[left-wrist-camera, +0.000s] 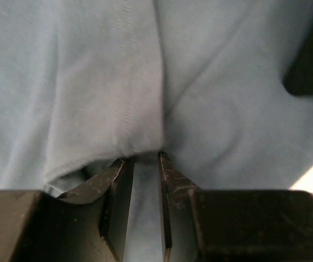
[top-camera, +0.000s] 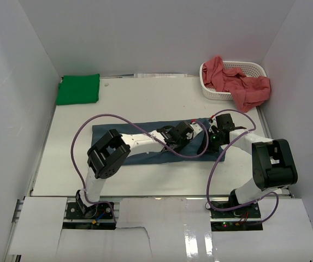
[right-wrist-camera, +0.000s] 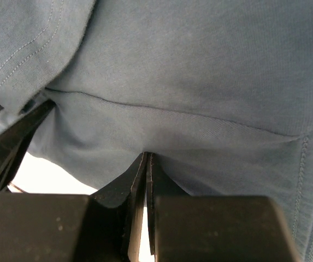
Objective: Fold and stack the t-shirts
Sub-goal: Fold the other side of the tshirt into a rectangle
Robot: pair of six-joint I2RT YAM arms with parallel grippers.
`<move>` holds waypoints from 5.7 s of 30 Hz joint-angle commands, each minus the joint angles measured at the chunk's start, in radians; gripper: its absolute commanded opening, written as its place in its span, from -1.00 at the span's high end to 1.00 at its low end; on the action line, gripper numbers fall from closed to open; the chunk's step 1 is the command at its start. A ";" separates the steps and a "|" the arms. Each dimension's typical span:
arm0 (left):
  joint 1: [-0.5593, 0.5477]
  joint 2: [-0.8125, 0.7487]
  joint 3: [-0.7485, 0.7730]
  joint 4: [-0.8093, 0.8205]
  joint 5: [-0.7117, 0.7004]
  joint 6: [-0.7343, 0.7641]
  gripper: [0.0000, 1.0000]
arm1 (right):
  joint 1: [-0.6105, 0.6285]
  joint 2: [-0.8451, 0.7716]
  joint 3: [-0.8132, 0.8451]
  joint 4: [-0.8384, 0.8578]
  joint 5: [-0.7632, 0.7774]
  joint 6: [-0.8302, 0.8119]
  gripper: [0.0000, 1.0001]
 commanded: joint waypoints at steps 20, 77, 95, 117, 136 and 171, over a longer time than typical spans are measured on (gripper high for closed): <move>0.161 -0.045 0.061 0.013 0.070 0.056 0.29 | 0.003 0.045 0.009 -0.003 -0.003 -0.034 0.84; 0.253 -0.709 -0.454 -0.069 0.311 -0.844 -0.22 | 0.030 -0.171 0.068 -0.011 -0.104 0.035 -0.40; 0.250 -0.734 -0.704 0.154 0.299 -0.889 -0.02 | 0.027 -0.042 -0.003 0.297 -0.078 0.303 -0.44; 0.250 -0.752 -0.773 0.154 0.306 -0.895 0.01 | 0.021 0.044 0.092 0.326 0.010 0.277 0.62; 0.250 -0.738 -0.790 0.155 0.325 -0.900 0.01 | 0.029 0.361 0.491 0.251 -0.160 0.210 0.83; 0.535 -0.866 -0.767 -0.032 0.312 -0.777 -0.02 | -0.040 0.215 0.439 0.099 0.019 -0.086 0.00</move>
